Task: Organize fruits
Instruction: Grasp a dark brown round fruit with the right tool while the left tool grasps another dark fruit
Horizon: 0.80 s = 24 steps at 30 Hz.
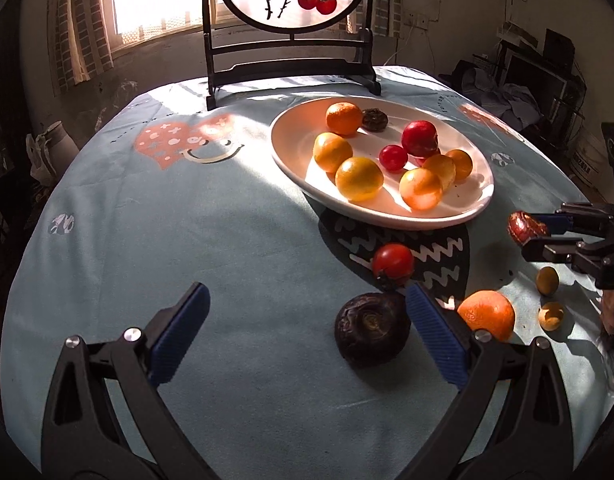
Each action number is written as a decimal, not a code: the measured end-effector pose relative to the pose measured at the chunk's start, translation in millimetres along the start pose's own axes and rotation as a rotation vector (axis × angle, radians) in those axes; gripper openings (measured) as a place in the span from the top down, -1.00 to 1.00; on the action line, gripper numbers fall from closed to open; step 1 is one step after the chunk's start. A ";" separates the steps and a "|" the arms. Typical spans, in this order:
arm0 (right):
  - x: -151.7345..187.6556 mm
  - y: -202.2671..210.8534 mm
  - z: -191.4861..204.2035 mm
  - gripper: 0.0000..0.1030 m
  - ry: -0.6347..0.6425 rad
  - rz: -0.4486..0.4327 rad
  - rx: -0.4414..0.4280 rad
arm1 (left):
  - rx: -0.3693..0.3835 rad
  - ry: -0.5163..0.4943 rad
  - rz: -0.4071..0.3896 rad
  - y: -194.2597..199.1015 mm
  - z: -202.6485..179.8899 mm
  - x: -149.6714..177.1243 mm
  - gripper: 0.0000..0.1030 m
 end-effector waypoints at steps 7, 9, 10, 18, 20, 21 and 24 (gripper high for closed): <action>-1.9 -0.7 -8.6 0.15 -0.046 0.000 0.013 | 0.045 -0.141 0.048 -11.0 -35.5 8.1 -0.67; -0.9 -1.2 -8.2 0.15 -0.047 0.003 0.014 | 0.051 -0.121 0.061 -13.8 -32.5 10.3 -0.51; -0.2 -1.4 -8.4 0.15 -0.045 0.003 0.017 | 0.057 -0.114 0.071 -15.6 -32.1 12.0 -0.46; 2.5 -2.6 -9.0 0.15 -0.042 0.011 0.024 | 0.092 -0.112 0.108 -24.0 -35.8 16.6 -0.14; 3.0 -3.1 -8.3 0.15 -0.040 0.013 0.023 | 0.095 -0.111 0.112 -24.7 -35.9 16.8 -0.14; 3.0 -3.1 -8.3 0.15 -0.039 0.013 0.023 | 0.095 -0.111 0.112 -25.2 -35.9 16.7 -0.14; 3.3 -3.2 -8.6 0.15 -0.041 0.013 0.025 | 0.095 -0.113 0.112 -25.4 -36.8 16.2 -0.11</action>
Point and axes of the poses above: each gripper's, at about its wrist camera, not at the fingertips, and y roughly against the way its jaws point, z to its left, x to its underside, the point moved 10 cm from there along -y, roughly the way its jaws point, and after that the axes turned 12 degrees about -y, right-handed, at the moved point
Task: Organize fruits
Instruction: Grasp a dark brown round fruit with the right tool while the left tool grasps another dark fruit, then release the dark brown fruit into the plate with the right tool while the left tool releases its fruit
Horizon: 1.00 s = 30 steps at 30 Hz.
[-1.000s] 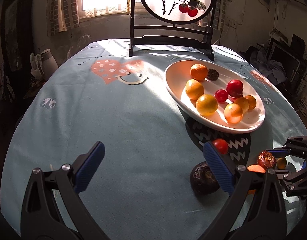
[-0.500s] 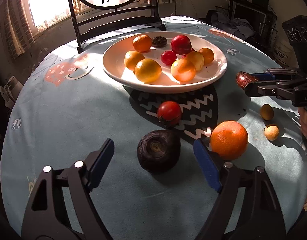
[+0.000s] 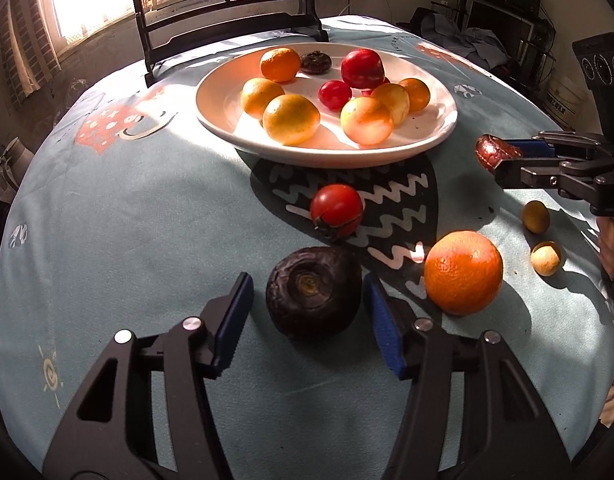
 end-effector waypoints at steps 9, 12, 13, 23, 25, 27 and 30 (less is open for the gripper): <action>-1.1 -0.2 0.8 0.15 -0.002 0.002 -0.010 | 0.005 -0.005 -0.012 3.9 -4.2 -1.5 0.12; -1.3 1.1 3.1 0.15 -0.001 -0.001 -0.023 | 0.010 0.002 -0.028 8.4 -5.4 -1.7 0.12; -1.5 1.2 3.4 0.15 -0.001 -0.003 -0.028 | 0.012 0.005 -0.037 10.8 -6.3 -2.3 0.12; -55.0 19.7 0.4 0.15 -0.139 -0.172 -0.154 | 0.075 0.178 -0.179 27.6 8.2 -66.1 0.12; -73.8 18.3 -11.4 0.15 -0.166 -0.224 -0.104 | 0.029 0.194 -0.186 21.3 19.1 -86.3 0.12; -88.4 11.0 -21.3 0.15 -0.188 -0.241 -0.073 | -0.011 0.196 -0.183 12.9 27.3 -104.3 0.12; -102.8 -2.8 -38.0 0.15 -0.233 -0.244 -0.032 | -0.040 0.201 -0.179 0.4 37.4 -126.1 0.12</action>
Point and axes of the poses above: each gripper's, at about its wrist camera, not at the fingertips, and y roughly against the way its jaws point, z to its left, x to its underside, the point moved 10 cm from there along -y, roughly the way its jaws point, and after that the axes turned 12 degrees about -y, right-handed, at the moved point
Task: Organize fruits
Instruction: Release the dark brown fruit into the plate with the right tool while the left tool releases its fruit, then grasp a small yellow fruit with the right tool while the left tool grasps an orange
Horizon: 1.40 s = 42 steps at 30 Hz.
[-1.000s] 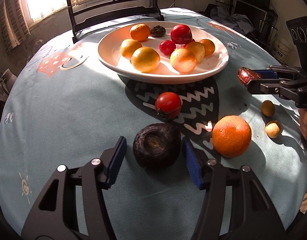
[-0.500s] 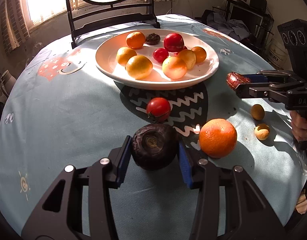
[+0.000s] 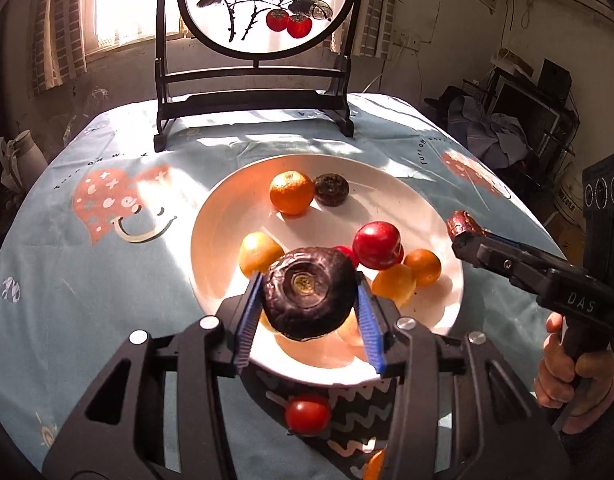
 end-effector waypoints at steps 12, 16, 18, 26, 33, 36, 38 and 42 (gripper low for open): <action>-11.5 -38.6 -31.5 -0.06 -0.049 0.047 0.077 | -0.124 -0.049 0.039 -39.3 9.2 -17.2 -0.63; -11.1 -20.3 -19.4 -0.21 -0.042 0.029 0.035 | -0.180 -0.078 -0.040 -4.8 12.1 -21.9 -0.83; -8.9 -7.4 -12.8 -0.24 -0.033 0.007 0.014 | -0.165 -0.063 -0.058 9.8 12.1 -16.5 -0.94; 35.3 18.4 4.1 -0.24 0.023 0.053 0.017 | -0.153 -0.021 -0.046 41.3 13.7 34.8 -0.96; 87.2 48.4 20.9 -0.23 0.150 0.073 0.062 | -0.183 0.035 -0.062 62.1 24.5 58.8 -0.96; 106.8 67.0 22.4 -0.23 0.140 0.076 0.075 | -0.220 0.023 -0.056 64.7 28.4 65.1 -0.96; 121.7 77.9 25.2 -0.23 0.143 0.105 0.077 | -0.215 0.027 -0.045 64.6 29.5 68.4 -0.95; 147.3 86.4 15.3 -0.23 0.213 0.139 0.237 | -0.196 0.038 -0.048 67.3 29.0 69.7 -0.96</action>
Point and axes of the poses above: each gripper's, at about its wrist camera, not at the fingertips, and y roughly against the way its jaws point, z to its left, x to its underside, the point moved 10 cm from there along -y, roughly the way its jaws point, and after that the axes turned 12 degrees about -y, right-handed, at the moved point
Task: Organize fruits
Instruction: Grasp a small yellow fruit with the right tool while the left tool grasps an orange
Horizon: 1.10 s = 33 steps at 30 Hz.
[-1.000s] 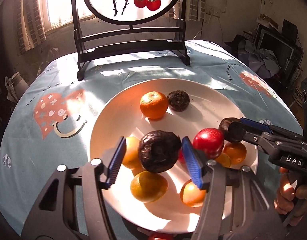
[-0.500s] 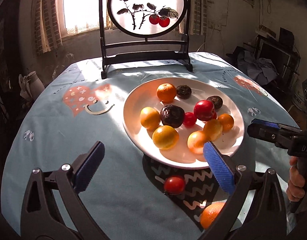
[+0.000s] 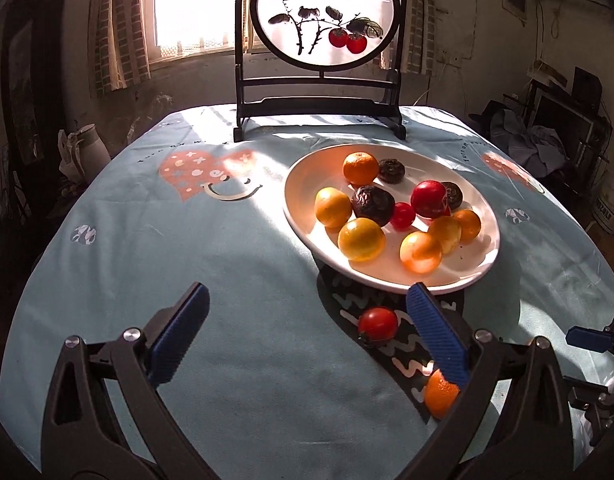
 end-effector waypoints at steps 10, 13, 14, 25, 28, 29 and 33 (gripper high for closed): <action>28.8 -16.8 3.9 0.00 0.039 0.079 0.050 | 0.023 0.030 -0.002 3.5 3.0 5.5 -0.95; 28.8 -23.6 0.7 0.04 0.035 0.093 0.065 | 0.022 0.030 -0.011 5.7 2.8 6.0 -0.96; 28.5 -25.5 0.4 0.09 0.037 0.097 0.066 | 0.021 0.028 -0.014 6.4 2.3 5.8 -0.96; 27.7 -30.2 -2.1 0.48 0.034 0.085 0.078 | 0.037 0.006 -0.012 8.2 -2.9 7.3 -0.96; 26.1 -25.5 -3.0 0.49 -0.007 0.070 0.021 | 0.164 -0.019 0.005 10.4 -22.0 12.0 -0.96; 24.8 -23.4 -5.2 0.49 -0.028 0.062 0.009 | 0.202 -0.037 0.002 12.5 -30.5 13.6 -0.96; 20.0 -18.0 -15.6 0.48 -0.117 0.042 -0.031 | 0.314 -0.182 -0.001 21.0 -72.3 23.6 -0.89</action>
Point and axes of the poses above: each gripper's, at about its wrist camera, not at the fingertips, and y roughly against the way its jaws point, z to its left, x to its underside, the point moved 10 cm from there along -y, roughly the way its jaws point, and after that the axes turned 12 degrees about -y, right-handed, at the moved point
